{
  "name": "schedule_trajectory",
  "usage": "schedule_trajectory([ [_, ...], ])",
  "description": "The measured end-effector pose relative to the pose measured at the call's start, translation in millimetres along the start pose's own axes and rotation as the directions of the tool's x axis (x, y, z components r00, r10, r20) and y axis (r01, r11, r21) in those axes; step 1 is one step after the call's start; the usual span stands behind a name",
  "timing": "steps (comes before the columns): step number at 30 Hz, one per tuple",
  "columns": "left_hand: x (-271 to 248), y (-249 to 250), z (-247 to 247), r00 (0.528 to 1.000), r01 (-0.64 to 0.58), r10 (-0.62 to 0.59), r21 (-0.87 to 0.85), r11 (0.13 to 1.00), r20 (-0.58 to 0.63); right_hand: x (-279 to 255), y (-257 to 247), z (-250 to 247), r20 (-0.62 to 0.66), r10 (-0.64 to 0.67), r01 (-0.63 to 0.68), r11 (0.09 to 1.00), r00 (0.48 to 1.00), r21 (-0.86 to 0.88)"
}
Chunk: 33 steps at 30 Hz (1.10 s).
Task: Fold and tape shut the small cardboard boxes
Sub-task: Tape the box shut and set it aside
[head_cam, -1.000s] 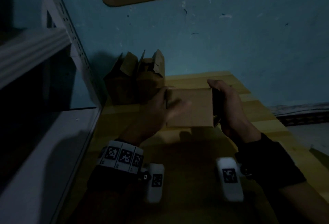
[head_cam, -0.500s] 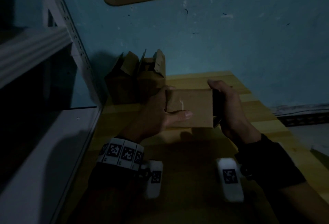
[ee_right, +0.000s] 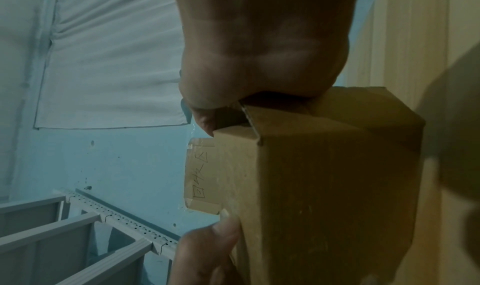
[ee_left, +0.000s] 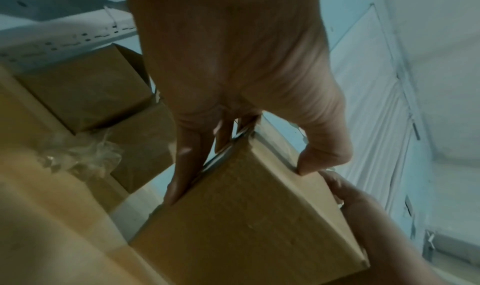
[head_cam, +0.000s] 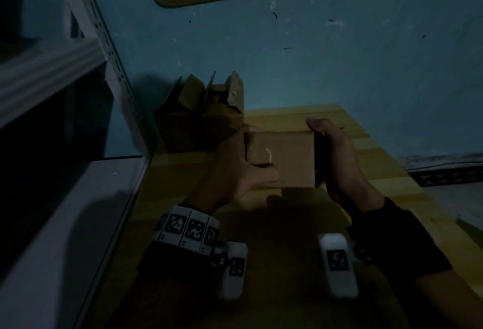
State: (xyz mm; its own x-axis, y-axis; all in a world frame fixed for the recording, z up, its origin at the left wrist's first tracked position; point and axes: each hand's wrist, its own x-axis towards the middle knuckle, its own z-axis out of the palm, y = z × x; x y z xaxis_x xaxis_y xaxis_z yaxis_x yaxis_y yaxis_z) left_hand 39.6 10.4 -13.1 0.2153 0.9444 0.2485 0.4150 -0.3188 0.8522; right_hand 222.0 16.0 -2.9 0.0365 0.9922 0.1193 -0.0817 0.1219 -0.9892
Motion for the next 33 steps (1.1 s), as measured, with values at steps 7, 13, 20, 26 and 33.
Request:
schedule_trajectory([
  [7, -3, -2, -4, 1.000, -0.025, 0.025, -0.028, 0.999, -0.008, 1, 0, 0, 0.000, -0.020, 0.020, 1.000, 1.000, -0.004],
  [13, -2, -2, -5, 0.999, -0.029, 0.031, -0.069, 0.997, 0.035, 3, 3, -3, -0.009, -0.023, 0.023, 1.000, 1.000, 0.016],
  [20, -3, -2, -19, 0.994, -0.079, 0.093, -0.208, 0.975, 0.060, 9, 0, -19, 0.060, 0.092, -0.101, 0.980, 0.994, 0.172],
  [26, -4, 6, -23, 0.995, -0.032, 0.052, -0.203, 0.979, 0.090, 10, -3, -25, 0.099, 0.095, -0.115, 0.969, 0.991, 0.219],
  [33, 1, 10, -6, 0.999, 0.023, -0.018, -0.141, 0.990, 0.034, 11, 2, -18, 0.039, 0.057, -0.061, 0.994, 0.998, 0.095],
])
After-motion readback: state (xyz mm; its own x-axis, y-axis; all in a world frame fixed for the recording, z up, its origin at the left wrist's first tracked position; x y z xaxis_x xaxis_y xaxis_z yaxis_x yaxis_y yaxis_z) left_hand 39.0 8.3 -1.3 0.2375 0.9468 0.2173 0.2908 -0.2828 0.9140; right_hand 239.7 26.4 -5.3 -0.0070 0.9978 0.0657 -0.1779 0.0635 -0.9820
